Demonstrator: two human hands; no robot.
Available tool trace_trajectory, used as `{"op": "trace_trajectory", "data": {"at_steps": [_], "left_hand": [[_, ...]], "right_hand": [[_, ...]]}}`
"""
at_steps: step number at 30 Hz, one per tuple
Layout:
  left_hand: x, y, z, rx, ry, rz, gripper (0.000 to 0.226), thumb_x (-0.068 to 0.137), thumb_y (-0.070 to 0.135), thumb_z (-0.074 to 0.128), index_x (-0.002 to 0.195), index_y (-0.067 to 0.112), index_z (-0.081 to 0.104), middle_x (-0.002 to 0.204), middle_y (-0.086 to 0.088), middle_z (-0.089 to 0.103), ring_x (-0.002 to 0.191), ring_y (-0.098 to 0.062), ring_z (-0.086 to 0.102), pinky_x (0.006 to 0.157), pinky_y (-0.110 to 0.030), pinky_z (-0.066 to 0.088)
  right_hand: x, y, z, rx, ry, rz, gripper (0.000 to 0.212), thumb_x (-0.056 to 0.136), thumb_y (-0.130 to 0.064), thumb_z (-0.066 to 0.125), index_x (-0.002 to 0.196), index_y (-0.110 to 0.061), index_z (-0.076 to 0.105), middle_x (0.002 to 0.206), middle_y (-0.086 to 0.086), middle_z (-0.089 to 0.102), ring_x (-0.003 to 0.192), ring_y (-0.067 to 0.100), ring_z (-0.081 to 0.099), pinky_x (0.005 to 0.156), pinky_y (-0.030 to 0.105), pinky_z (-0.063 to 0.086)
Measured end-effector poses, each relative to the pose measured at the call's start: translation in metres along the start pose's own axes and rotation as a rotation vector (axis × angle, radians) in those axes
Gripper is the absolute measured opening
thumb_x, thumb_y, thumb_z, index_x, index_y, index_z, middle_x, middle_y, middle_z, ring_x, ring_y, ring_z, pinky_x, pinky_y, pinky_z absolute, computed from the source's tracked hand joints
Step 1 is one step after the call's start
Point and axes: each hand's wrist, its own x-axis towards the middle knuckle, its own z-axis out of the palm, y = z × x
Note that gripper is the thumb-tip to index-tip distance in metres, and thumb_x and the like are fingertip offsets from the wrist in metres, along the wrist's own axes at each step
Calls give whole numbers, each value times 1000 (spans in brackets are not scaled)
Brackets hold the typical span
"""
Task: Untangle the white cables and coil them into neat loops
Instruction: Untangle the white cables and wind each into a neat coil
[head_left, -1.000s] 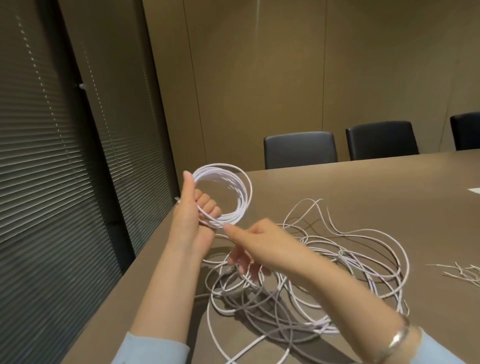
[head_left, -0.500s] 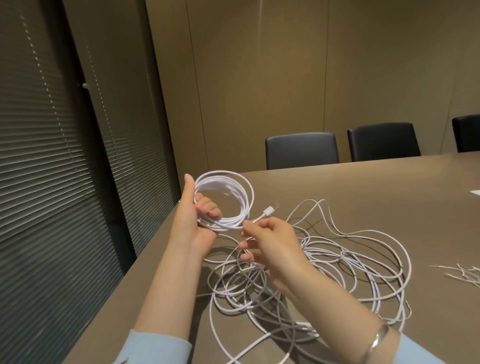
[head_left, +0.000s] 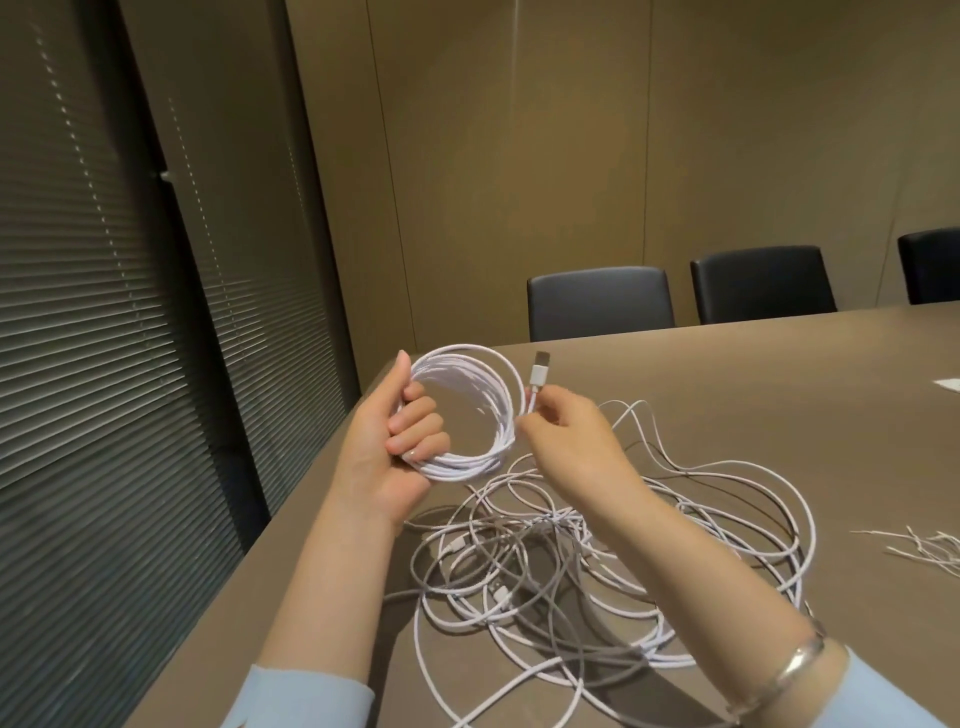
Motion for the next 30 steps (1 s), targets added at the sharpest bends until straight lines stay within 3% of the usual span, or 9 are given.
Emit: {"op": "trace_trajectory", "data": {"at_steps": [4,7,9,14,18,22,25,27,30], "left_hand": [[-1,-10,13,-5,-116,-105,41,90,37,56,58,18,39,34,9,24,21,-7,25,27,-13,13],[-1,-15,17,-24,-168,-172,42,90,37,54,57,18,38,31,8,25,19,-7,26,27,-13,12],[0,-17,17,-18,-181,-219,42,89,37,54,56,18,36,31,8,25,19,-7,26,27,-13,11],[3,-34,20,200,-39,-255,43,81,25,66,54,20,33,36,7,20,24,-4,20,29,-15,12],[7,-64,23,381,71,-293,36,78,11,67,57,20,40,43,7,17,30,-5,17,40,-16,17],[10,-97,38,438,87,-319,36,85,16,69,58,18,45,47,6,17,32,-5,16,39,-16,19],[10,-124,53,399,57,-356,37,80,30,74,59,18,46,49,5,16,33,-5,14,33,-15,14],[10,-144,62,407,47,-369,41,74,40,77,61,20,44,48,5,16,33,-6,14,33,-15,11],[11,-171,73,421,66,-361,49,67,51,78,62,19,42,49,4,19,35,-7,16,35,-18,12]], "right_hand": [[-3,-5,-2,322,-68,103,42,97,-50,43,129,-25,49,124,-2,53,104,18,57,94,42,48],[0,-4,-7,549,-58,161,63,90,-55,54,144,-29,36,134,-1,50,84,17,70,71,37,59],[1,-2,-14,583,-45,136,59,89,-45,62,141,-24,41,124,5,59,69,16,70,52,30,54],[-5,12,-37,502,-198,49,26,93,-28,63,116,-17,62,58,-6,59,48,16,57,45,27,46],[-14,32,-59,425,-238,58,8,99,-13,53,99,-9,60,50,3,47,43,21,53,50,33,46],[-27,55,-83,465,-155,116,27,97,-12,54,113,11,51,54,4,38,38,16,47,47,32,49],[-34,66,-99,480,-52,199,49,86,-38,66,102,8,59,52,1,37,39,14,40,39,26,42],[-37,72,-113,459,9,279,58,83,-58,59,93,-1,66,49,-2,41,40,13,41,40,24,38],[-38,86,-132,391,77,353,68,92,-63,39,89,-2,69,41,-6,35,33,11,38,39,23,37]]}}
